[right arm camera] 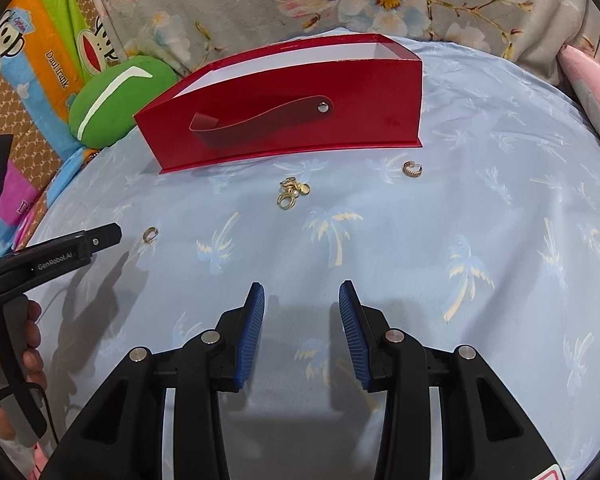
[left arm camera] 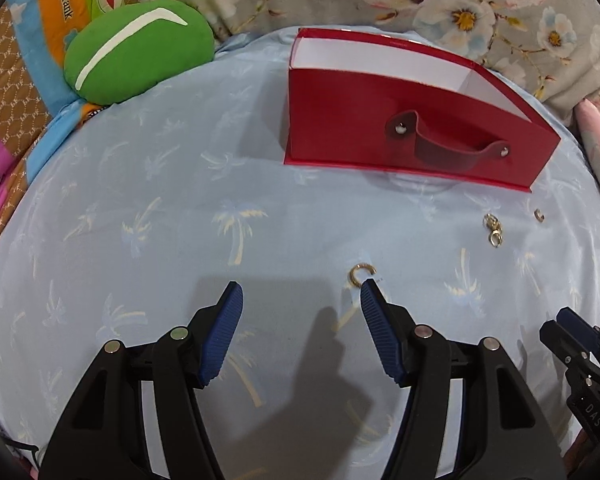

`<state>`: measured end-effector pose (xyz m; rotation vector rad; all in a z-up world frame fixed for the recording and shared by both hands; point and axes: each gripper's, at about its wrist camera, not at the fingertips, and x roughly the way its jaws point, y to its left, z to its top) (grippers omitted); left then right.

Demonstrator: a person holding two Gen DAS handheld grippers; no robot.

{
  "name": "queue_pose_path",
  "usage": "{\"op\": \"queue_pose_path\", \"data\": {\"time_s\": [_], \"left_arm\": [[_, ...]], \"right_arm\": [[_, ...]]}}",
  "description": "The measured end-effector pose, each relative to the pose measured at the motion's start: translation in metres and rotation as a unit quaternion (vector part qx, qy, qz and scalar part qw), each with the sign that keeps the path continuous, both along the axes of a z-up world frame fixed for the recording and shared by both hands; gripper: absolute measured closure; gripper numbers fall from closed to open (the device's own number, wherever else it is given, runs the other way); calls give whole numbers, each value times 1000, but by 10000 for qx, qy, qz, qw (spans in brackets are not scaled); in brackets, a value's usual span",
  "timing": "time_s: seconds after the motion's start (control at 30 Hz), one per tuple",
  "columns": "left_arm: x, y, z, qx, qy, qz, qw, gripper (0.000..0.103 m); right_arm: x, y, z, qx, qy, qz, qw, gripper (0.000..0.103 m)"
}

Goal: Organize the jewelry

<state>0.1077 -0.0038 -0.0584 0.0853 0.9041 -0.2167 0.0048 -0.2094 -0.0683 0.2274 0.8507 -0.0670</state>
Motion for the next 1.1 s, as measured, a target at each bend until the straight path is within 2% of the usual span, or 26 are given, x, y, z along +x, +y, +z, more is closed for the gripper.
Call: {"op": "queue_pose_path", "data": {"time_s": [0.37,0.47,0.53,0.6,0.63,0.67,0.87,0.93,1.1], "left_arm": [[11,-18,-17,-263,301,-222,9990,44],[12,-27,-19,-124,187,-264,9994,47],[12,-32,-20,2,102,-291,9995,58],[12,-36,-19,62,46,-359,9993,81],[13,-37,-19,71,50,-391,9992,85],[13,-37,-18,34,84,-428,9990,88],[14,-28,-10,-183,107,-400,9990,89],[13,-24,-2,-235,54,-363,9991,103],[18,-6,14,-359,-47,-192,9992,103]], "right_arm": [[-4,-6,0,13,48,-114,9999,64],[-3,-9,-1,29,76,-159,9998,64],[-1,-12,-2,27,109,-198,9997,64],[1,-14,-3,24,115,-231,9997,64],[2,-16,-4,45,119,-255,9996,64],[3,-18,-4,66,122,-279,9995,64],[25,-44,3,-66,21,-571,9983,64],[35,-58,6,-83,-16,-707,9975,64],[67,-91,2,13,3,-1061,9944,64]]}}
